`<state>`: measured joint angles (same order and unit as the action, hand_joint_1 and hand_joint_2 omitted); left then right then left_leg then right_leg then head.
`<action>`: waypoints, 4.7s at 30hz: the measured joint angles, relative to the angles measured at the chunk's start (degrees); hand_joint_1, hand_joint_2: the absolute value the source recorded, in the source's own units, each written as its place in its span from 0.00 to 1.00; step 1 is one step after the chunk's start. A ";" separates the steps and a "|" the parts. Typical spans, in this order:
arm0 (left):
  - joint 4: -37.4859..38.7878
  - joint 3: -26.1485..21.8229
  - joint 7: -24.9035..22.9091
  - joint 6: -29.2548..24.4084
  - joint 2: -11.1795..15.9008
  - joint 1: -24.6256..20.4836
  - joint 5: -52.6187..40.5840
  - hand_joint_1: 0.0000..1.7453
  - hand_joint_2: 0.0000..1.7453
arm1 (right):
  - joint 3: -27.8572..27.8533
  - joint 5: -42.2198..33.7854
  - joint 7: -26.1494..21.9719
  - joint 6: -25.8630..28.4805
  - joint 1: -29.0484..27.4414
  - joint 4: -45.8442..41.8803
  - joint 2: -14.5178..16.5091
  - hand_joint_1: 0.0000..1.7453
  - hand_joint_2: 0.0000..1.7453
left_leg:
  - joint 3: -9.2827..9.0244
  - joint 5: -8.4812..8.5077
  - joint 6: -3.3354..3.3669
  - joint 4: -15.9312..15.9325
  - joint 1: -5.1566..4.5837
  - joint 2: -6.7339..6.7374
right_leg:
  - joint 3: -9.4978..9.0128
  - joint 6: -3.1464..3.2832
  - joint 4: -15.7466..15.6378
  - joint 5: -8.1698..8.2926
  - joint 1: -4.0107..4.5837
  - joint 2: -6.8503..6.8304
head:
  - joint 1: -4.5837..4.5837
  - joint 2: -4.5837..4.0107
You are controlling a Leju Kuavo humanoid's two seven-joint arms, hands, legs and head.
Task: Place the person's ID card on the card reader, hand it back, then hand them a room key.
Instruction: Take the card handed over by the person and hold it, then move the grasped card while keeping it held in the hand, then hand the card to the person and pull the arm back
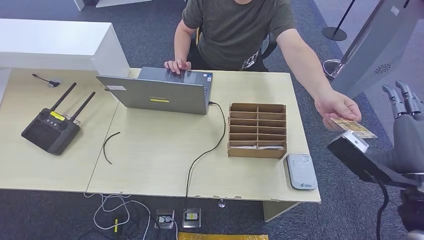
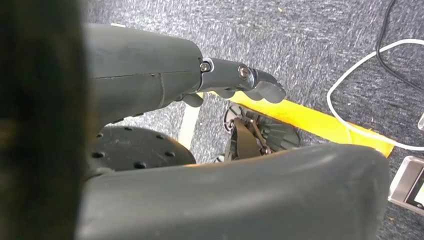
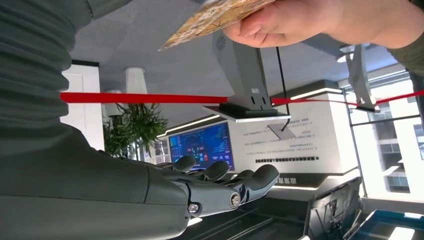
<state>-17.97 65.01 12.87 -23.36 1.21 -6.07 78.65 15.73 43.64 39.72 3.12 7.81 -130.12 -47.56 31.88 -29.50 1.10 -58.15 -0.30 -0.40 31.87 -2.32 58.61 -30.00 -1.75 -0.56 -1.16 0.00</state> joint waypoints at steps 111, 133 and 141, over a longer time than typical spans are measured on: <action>2.63 2.55 -5.99 0.70 0.71 -0.90 -8.75 0.00 0.00 | 18.65 -16.95 -6.78 9.30 1.10 38.90 10.33 1.00 1.00 | -0.09 -0.06 -0.09 0.00 0.16 0.15 | 0.00 0.09 0.00 -0.05 0.17 0.16 | 0.01 0.00; 1.66 2.54 -6.58 -0.52 0.57 -1.75 -10.98 0.00 0.00 | 16.31 -14.55 -8.13 10.97 1.42 38.71 11.09 1.00 1.00 | -0.13 -0.06 -0.10 0.00 0.16 0.23 | -0.04 0.08 0.01 -0.05 0.17 0.26 | 0.00 0.00; 1.68 2.50 -6.63 -0.68 0.56 -2.04 -12.79 0.00 0.00 | 13.45 -9.83 -5.41 6.77 3.92 31.02 9.89 1.00 1.00 | -0.12 -0.06 -0.10 -0.01 0.16 0.23 | -0.03 0.08 0.02 -0.05 0.17 0.28 | -0.01 -0.01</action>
<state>-16.28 67.51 6.25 -24.04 1.77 -8.11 65.86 29.18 33.81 34.31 9.89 11.73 -99.10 -37.66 31.75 -29.56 1.01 -58.16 -0.14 -0.17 31.84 -2.24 58.63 -30.05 -1.58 -0.29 -1.17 -0.01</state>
